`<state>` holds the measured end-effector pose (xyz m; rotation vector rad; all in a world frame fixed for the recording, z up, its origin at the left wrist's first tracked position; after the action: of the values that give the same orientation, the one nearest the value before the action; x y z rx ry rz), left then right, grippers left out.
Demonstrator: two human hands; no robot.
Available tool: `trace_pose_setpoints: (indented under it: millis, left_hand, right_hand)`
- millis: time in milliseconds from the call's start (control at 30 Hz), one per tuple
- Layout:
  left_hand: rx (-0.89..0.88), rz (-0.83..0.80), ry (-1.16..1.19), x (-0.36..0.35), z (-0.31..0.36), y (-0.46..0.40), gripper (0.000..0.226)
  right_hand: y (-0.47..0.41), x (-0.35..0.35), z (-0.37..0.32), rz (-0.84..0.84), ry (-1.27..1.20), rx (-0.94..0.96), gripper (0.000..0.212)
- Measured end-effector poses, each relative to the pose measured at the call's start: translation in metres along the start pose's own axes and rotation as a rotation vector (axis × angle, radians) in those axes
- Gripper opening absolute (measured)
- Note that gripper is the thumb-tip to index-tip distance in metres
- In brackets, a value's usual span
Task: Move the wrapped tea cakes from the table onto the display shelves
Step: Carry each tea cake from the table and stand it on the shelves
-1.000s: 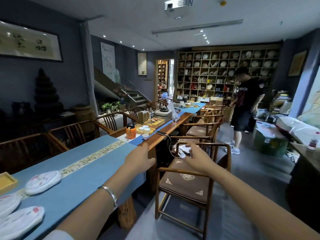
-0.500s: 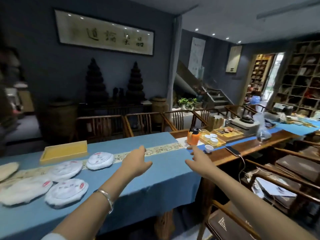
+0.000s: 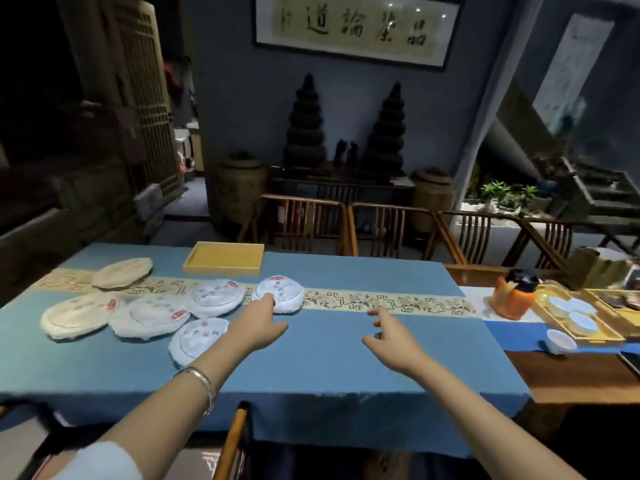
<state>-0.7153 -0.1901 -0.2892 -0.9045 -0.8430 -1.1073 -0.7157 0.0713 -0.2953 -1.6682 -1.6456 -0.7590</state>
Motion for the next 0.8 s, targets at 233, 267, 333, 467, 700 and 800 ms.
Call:
trace_pose_setpoints:
  millis: [233,267,333,467,700,800]
  left_hand:
    - [0.13,-0.007,0.072,-0.031,-0.052,-0.1,0.047]
    - [0.141,-0.004,0.066,-0.033,-0.06,-0.112,0.047]
    - [0.158,0.001,0.045,-0.034,-0.075,-0.131,0.048]
    - [0.222,-0.024,0.041,-0.046,-0.102,-0.153,0.052]
    - [0.318,-0.061,0.111,-0.082,-0.135,-0.19,0.047]
    - [0.376,-0.077,0.133,-0.105,-0.146,-0.21,0.049]
  right_hand:
    - [-0.126,-0.021,-0.019,-0.027,0.091,0.057,0.048]
    - [-0.141,-0.027,-0.023,-0.028,0.107,0.067,0.049]
    - [-0.167,-0.042,-0.032,-0.041,0.101,0.071,0.048]
    - [-0.196,-0.09,-0.042,-0.133,0.068,0.081,0.049]
    - [-0.242,-0.172,-0.024,-0.28,0.056,0.063,0.051]
    - [-0.27,-0.198,-0.01,-0.323,0.064,0.048,0.051]
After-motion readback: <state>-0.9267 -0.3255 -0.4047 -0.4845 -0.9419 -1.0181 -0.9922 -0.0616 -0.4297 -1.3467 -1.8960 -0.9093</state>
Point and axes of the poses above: each hand's wrist, its own y-axis away from the middle knuckle, its own x-axis out of the back of the hand, z = x × y, the point moved 9 cm from there along -y, towards the middle knuckle, and after that the axes turned 13 degrees about z, right-handed, at the moved point
